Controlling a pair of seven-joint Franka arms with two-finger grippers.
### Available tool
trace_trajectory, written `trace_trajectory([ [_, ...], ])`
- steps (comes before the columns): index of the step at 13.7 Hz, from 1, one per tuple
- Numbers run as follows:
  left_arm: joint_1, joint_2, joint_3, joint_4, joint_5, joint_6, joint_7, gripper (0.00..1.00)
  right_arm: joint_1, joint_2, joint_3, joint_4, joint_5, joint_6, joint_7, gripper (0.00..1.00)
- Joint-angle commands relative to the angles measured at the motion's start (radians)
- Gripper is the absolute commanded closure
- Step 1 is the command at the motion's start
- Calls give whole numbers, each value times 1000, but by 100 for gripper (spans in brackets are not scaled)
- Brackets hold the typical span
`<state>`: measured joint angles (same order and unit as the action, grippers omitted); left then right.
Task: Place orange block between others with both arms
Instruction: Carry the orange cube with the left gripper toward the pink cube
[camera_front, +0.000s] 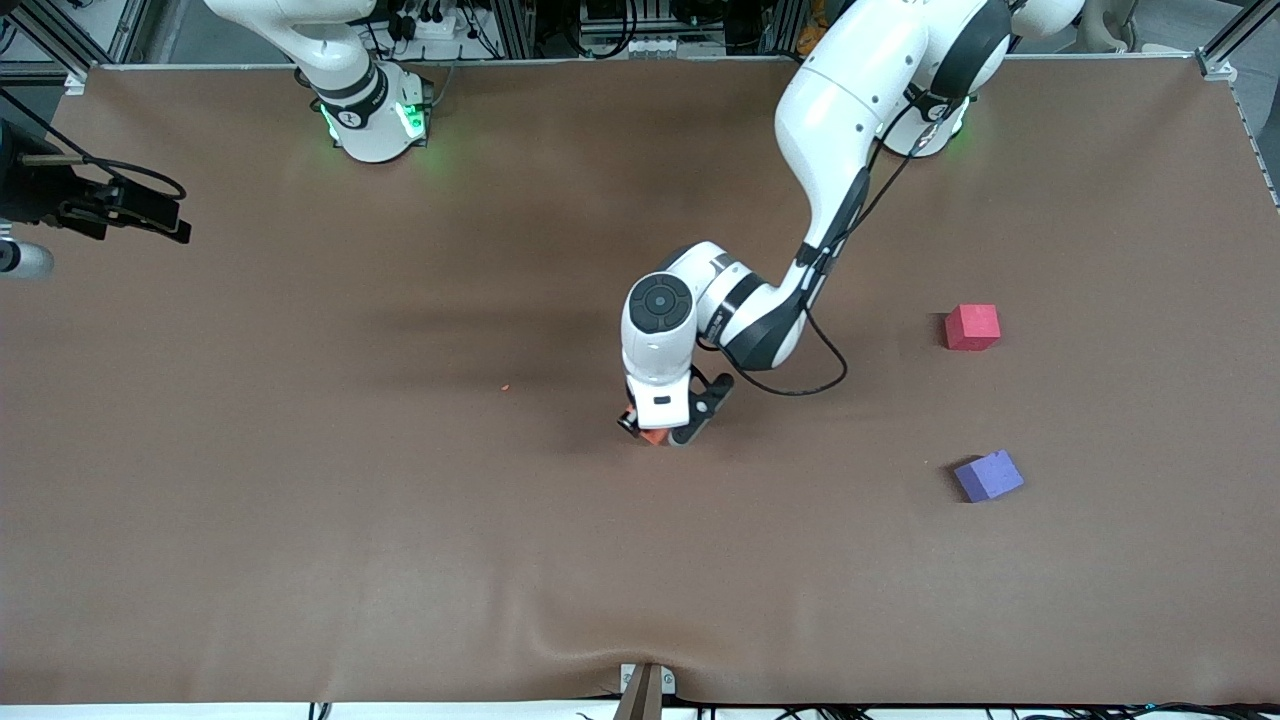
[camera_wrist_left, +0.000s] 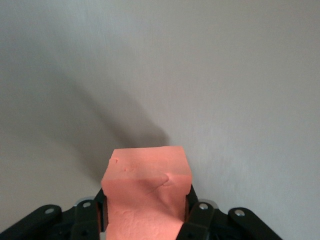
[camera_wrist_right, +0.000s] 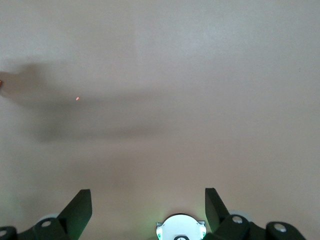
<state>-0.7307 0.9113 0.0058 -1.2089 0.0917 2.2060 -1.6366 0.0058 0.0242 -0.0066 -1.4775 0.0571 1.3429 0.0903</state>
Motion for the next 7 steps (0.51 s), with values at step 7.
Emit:
trace_trajectory([
  [7, 158, -204, -6, -21, 24, -253, 292, 100, -99, 11, 17, 48, -13, 55, 17, 0],
])
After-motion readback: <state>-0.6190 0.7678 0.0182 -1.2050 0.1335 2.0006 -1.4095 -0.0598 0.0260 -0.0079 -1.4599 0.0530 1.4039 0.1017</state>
